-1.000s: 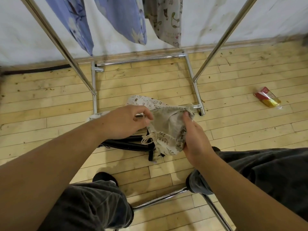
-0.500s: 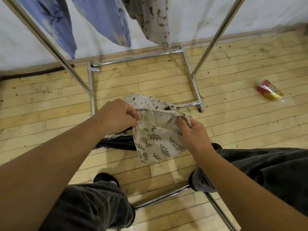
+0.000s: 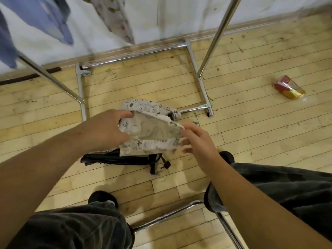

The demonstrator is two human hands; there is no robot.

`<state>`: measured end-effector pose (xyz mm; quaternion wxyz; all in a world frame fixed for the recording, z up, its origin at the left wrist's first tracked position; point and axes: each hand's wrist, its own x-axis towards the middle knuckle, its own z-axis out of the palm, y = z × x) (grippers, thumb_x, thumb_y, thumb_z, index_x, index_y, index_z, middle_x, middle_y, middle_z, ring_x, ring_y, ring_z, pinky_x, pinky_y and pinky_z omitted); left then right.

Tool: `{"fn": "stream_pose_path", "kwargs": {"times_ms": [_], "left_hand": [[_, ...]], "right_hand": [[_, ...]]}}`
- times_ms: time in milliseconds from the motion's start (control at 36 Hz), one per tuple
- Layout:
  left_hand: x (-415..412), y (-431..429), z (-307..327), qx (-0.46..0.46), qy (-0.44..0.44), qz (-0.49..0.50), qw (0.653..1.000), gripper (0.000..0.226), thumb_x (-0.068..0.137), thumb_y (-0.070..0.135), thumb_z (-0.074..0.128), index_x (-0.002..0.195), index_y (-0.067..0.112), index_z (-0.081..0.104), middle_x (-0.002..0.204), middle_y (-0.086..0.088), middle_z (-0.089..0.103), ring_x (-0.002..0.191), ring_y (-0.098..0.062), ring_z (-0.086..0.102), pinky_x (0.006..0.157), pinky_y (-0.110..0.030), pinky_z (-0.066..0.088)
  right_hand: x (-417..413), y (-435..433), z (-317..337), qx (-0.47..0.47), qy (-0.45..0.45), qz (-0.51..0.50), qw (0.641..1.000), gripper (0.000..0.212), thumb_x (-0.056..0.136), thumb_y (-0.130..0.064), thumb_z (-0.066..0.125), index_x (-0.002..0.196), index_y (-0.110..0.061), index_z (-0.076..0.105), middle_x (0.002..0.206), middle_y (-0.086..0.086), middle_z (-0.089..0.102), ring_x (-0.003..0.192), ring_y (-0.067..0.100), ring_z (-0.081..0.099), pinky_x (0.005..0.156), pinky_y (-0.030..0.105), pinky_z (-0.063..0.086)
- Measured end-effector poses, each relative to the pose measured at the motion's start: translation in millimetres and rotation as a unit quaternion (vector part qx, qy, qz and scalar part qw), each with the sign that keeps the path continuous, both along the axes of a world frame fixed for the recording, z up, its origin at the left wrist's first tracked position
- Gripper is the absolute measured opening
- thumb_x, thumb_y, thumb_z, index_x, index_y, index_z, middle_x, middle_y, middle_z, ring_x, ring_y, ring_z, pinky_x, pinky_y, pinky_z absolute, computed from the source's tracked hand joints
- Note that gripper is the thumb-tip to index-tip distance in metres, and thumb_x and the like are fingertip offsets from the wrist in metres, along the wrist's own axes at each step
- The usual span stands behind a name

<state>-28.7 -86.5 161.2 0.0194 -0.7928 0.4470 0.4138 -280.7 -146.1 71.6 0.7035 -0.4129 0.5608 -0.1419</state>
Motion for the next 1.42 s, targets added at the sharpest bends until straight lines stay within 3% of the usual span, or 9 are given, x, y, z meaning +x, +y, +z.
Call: {"fn": "stream_pose_path", "kwargs": {"times_ms": [83, 278, 556, 722, 861, 972, 1056, 1139, 1417], "left_hand": [[-1.1, -2.1, -3.9, 0.011, -0.001, 0.011, 1.0, 0.071, 0.092, 0.021, 0.067, 0.153, 0.042, 0.038, 0.151, -0.002, 0.049, 0.053, -0.011, 0.059, 0.049, -0.021, 0.043], [-16.3, -13.2, -15.5, 0.008, 0.005, 0.011, 1.0, 0.076, 0.092, 0.022, 0.067, 0.156, 0.045, 0.033, 0.146, 0.003, 0.052, 0.048, -0.002, 0.057, 0.044, -0.014, 0.036], [-19.1, -24.1, -27.2, 0.012, 0.01, 0.054, 0.998, 0.075, 0.091, 0.018, 0.068, 0.153, 0.048, 0.036, 0.102, 0.01, 0.058, 0.036, 0.002, 0.053, 0.036, -0.012, 0.035], [-10.3, -15.8, -42.0, 0.009, 0.009, 0.045, 0.999, 0.078, 0.081, 0.025, 0.074, 0.146, 0.053, 0.042, 0.109, 0.017, 0.064, 0.075, 0.002, 0.064, 0.065, -0.024, 0.048], [-3.3, -8.9, -59.2, 0.004, 0.018, 0.077, 0.997, 0.079, 0.075, 0.022, 0.076, 0.141, 0.054, 0.048, 0.093, 0.023, 0.063, 0.071, 0.007, 0.066, 0.068, -0.029, 0.048], [-4.1, -4.3, -64.9, 0.018, 0.028, 0.061, 0.998, 0.072, 0.075, 0.027, 0.077, 0.12, 0.072, 0.043, 0.078, 0.033, 0.068, 0.062, -0.01, 0.069, 0.069, -0.041, 0.056], [-5.4, -4.9, -69.1, 0.021, 0.023, 0.059, 0.998, 0.072, 0.073, 0.032, 0.078, 0.113, 0.08, 0.04, 0.073, 0.031, 0.069, 0.061, -0.008, 0.068, 0.069, -0.043, 0.056], [-4.2, -5.3, -71.4, 0.004, 0.034, 0.071, 0.997, 0.082, 0.067, 0.035, 0.082, 0.11, 0.089, 0.038, 0.09, 0.041, 0.064, 0.064, -0.001, 0.068, 0.069, -0.043, 0.057], [-11.0, -9.5, -71.9, -0.006, 0.045, 0.055, 0.997, 0.08, 0.07, 0.027, 0.079, 0.107, 0.087, 0.041, 0.089, 0.044, 0.062, 0.071, 0.006, 0.067, 0.066, -0.038, 0.054]], "right_hand": [[-7.8, -7.3, -14.6, 0.036, -0.002, -0.037, 0.999, 0.019, 0.099, -0.028, 0.064, 0.112, -0.02, 0.075, 0.102, 0.004, 0.069, 0.082, 0.018, 0.065, 0.071, 0.035, 0.054], [-19.9, -32.4, -63.8, -0.023, 0.167, 0.018, 0.986, 0.013, 0.102, -0.031, 0.058, 0.105, -0.025, 0.07, 0.099, 0.001, 0.072, 0.084, 0.016, 0.069, 0.079, 0.042, 0.062], [-49.1, -79.7, -128.5, -0.078, 0.298, 0.102, 0.946, 0.016, 0.104, -0.024, 0.055, 0.111, -0.023, 0.069, 0.094, -0.009, 0.068, 0.085, 0.011, 0.066, 0.085, 0.035, 0.06], [-62.3, -95.0, -171.7, -0.051, 0.339, 0.125, 0.931, 0.032, 0.102, -0.012, 0.052, 0.13, -0.021, 0.063, 0.12, 0.007, 0.067, 0.085, 0.018, 0.066, 0.067, 0.031, 0.056], [-56.1, -99.6, -199.3, -0.021, 0.34, 0.167, 0.925, 0.04, 0.101, -0.009, 0.051, 0.139, -0.02, 0.056, 0.125, 0.011, 0.064, 0.088, 0.02, 0.063, 0.072, 0.033, 0.053], [-51.3, -101.1, -217.6, -0.041, 0.343, 0.213, 0.914, 0.039, 0.104, -0.011, 0.05, 0.141, -0.019, 0.057, 0.135, 0.011, 0.062, 0.098, 0.02, 0.057, 0.062, 0.02, 0.041], [-43.9, -100.2, -227.1, -0.032, 0.338, 0.227, 0.913, 0.044, 0.102, -0.005, 0.05, 0.144, -0.017, 0.056, 0.139, 0.01, 0.062, 0.113, 0.024, 0.06, 0.08, 0.021, 0.049], [-37.7, -97.7, -234.9, -0.032, 0.344, 0.201, 0.917, 0.044, 0.101, -0.002, 0.054, 0.143, -0.014, 0.056, 0.139, 0.011, 0.062, 0.123, 0.028, 0.06, 0.097, 0.032, 0.051], [-41.6, -81.3, -253.1, -0.045, 0.335, 0.136, 0.931, 0.035, 0.103, -0.005, 0.052, 0.132, -0.025, 0.051, 0.11, 0.009, 0.065, 0.083, 0.017, 0.064, 0.058, 0.021, 0.047]]}}
